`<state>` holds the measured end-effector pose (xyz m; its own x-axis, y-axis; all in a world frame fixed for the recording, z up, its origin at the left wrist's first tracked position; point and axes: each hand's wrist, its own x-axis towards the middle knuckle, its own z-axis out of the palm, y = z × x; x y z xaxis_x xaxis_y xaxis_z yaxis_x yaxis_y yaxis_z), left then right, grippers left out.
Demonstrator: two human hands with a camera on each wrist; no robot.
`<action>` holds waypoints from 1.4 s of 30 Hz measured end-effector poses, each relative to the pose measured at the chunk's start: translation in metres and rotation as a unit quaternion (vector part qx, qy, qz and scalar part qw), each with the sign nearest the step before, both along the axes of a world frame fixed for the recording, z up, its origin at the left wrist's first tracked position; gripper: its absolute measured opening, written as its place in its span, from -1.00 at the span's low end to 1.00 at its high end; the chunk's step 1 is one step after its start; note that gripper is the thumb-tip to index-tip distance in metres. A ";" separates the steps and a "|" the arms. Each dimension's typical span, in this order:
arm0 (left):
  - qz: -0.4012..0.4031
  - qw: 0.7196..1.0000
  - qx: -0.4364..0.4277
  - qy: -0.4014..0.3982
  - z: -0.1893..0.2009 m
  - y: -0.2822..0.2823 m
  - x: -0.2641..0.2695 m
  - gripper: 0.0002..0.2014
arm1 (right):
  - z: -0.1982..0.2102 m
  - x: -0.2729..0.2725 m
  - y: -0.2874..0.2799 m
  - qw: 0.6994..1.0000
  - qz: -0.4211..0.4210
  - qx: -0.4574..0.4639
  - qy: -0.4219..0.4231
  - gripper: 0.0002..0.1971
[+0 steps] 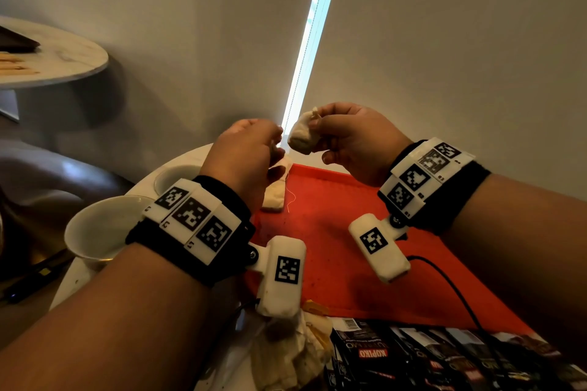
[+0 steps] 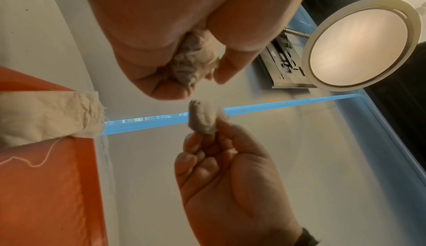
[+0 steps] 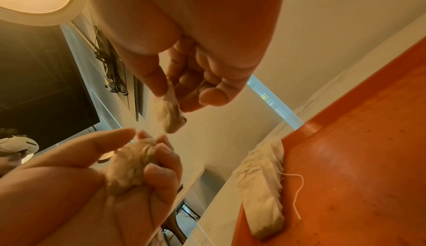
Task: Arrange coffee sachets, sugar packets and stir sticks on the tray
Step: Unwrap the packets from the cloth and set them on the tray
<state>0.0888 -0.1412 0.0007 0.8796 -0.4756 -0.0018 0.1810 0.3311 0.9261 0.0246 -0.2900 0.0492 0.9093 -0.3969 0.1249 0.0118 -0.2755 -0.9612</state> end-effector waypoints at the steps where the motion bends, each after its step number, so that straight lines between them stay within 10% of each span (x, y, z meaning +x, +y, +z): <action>1: 0.013 1.000 -0.016 -0.006 0.001 0.001 0.001 -0.83 | -0.002 0.001 -0.002 1.000 -0.008 0.001 0.004 -0.87; 9: 0.116 0.988 -0.102 -0.001 0.009 0.006 0.010 -0.44 | -0.027 0.017 -0.010 0.990 -0.047 -0.060 0.115 -0.89; 17: 0.108 0.991 -0.076 -0.016 0.006 0.007 0.014 -0.83 | -0.051 0.031 0.013 0.947 0.042 -0.150 0.281 -0.89; 37: 0.092 0.992 -0.080 0.021 0.007 0.005 0.012 -0.87 | -0.050 0.031 0.004 0.971 -0.057 -0.135 0.187 -0.95; 42: 0.097 0.993 -0.072 0.019 0.010 0.006 0.009 -0.88 | -0.044 0.025 0.009 0.968 0.044 -0.049 0.242 -0.91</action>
<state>0.0974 -0.1350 0.0103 0.9550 -0.2959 0.0193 0.1347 0.4910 0.8607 0.0495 -0.2805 0.0049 0.9001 -0.3238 -0.2914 -0.4064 -0.3833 -0.8294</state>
